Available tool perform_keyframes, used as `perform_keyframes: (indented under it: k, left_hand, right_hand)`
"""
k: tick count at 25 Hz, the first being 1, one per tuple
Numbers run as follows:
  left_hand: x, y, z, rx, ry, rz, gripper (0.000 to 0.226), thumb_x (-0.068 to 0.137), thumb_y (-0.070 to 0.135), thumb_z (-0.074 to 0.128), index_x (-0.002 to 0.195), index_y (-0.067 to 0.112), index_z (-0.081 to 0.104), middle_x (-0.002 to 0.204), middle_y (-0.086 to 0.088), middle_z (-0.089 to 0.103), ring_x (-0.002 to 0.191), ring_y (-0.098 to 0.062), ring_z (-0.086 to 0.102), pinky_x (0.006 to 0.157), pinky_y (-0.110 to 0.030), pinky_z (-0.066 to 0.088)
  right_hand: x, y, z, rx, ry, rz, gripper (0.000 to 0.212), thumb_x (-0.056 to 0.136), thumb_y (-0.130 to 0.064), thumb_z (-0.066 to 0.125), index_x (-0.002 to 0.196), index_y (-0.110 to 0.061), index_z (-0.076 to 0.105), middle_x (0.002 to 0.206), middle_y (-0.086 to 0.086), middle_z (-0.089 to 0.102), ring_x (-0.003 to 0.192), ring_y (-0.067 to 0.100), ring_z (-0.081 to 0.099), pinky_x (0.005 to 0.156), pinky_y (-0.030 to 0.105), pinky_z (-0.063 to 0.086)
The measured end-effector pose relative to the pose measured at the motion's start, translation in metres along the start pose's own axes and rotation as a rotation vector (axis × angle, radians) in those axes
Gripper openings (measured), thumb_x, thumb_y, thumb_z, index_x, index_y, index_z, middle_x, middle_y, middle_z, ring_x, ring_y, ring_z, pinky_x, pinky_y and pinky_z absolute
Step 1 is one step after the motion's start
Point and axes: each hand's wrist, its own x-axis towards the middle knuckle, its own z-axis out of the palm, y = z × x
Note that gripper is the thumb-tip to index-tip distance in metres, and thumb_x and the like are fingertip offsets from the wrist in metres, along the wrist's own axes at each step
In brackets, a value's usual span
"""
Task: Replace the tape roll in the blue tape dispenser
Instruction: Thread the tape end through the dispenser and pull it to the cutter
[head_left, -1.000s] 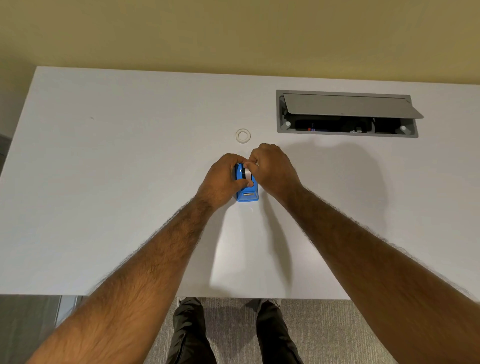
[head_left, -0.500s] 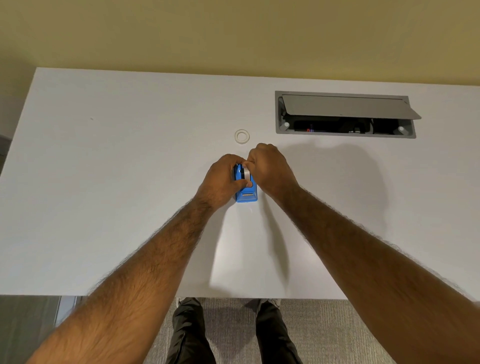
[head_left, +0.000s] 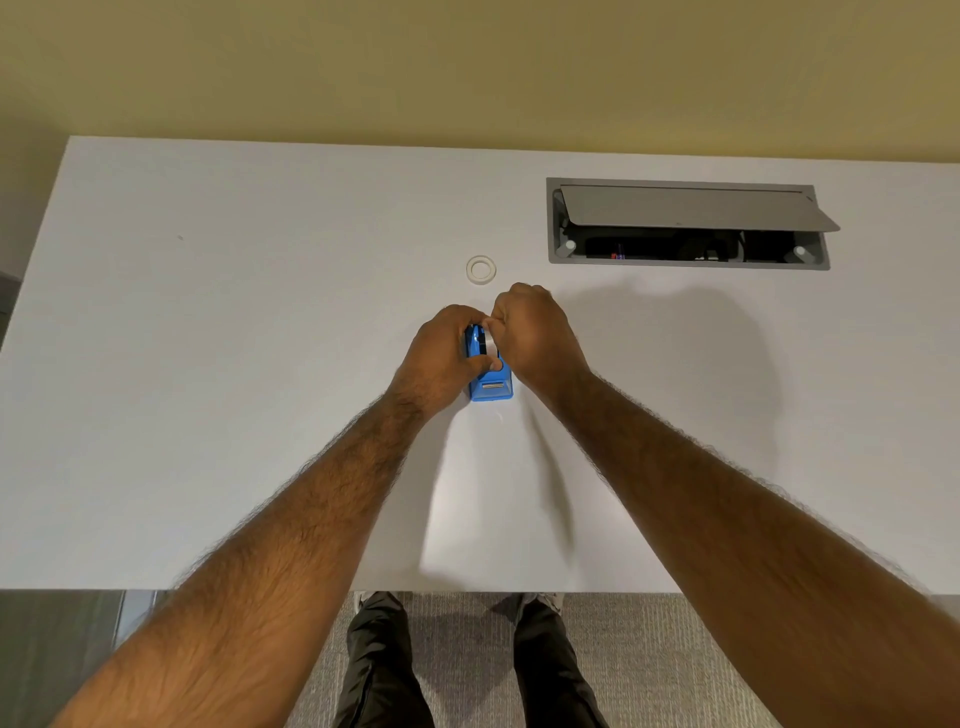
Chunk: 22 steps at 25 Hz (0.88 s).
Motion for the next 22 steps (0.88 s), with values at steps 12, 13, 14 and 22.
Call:
perform_keyframes:
  k: [12, 13, 14, 22]
  left_hand:
    - [-0.0011, 0.0035, -0.0024, 0.010, -0.015, -0.013, 0.044, 0.076, 0.025, 0.084, 0.113, 0.023, 0.060, 0.109, 0.004, 0.062, 0.096, -0.015, 0.057, 0.074, -0.008, 0.035]
    - [-0.0010, 0.0035, -0.0024, 0.010, -0.014, -0.014, 0.045, 0.076, 0.025, 0.084, 0.113, 0.022, 0.059, 0.110, 0.004, 0.062, 0.096, -0.015, 0.057, 0.075, -0.009, 0.036]
    - [-0.0010, 0.0038, -0.0021, 0.012, -0.012, -0.015, 0.045, 0.076, 0.025, 0.084, 0.113, 0.022, 0.059, 0.110, 0.004, 0.062, 0.097, -0.016, 0.057, 0.077, -0.011, 0.037]
    - [-0.0024, 0.0076, -0.0028, 0.027, -0.015, -0.031, 0.047, 0.077, 0.027, 0.083, 0.117, 0.019, 0.059, 0.115, -0.001, 0.063, 0.098, -0.015, 0.056, 0.085, -0.022, 0.040]
  right_hand:
    - [-0.0025, 0.0028, -0.0037, 0.070, -0.004, -0.048, 0.028, 0.091, -0.024, 0.059, 0.071, -0.004, 0.055, 0.070, 0.010, 0.051, 0.067, 0.020, 0.047, 0.063, 0.031, 0.035]
    - [-0.0028, 0.0029, -0.0029, 0.077, 0.003, -0.042, 0.028, 0.092, -0.024, 0.059, 0.070, -0.006, 0.053, 0.070, 0.008, 0.050, 0.067, 0.019, 0.046, 0.063, 0.030, 0.034]
    - [-0.0032, 0.0029, -0.0023, 0.080, 0.008, -0.033, 0.028, 0.092, -0.024, 0.059, 0.071, -0.006, 0.054, 0.070, 0.008, 0.050, 0.067, 0.019, 0.047, 0.064, 0.030, 0.034]
    - [-0.0050, 0.0032, -0.0035, 0.100, 0.014, -0.007, 0.030, 0.093, -0.023, 0.055, 0.078, 0.003, 0.061, 0.079, 0.019, 0.063, 0.071, 0.023, 0.051, 0.065, 0.030, 0.036]
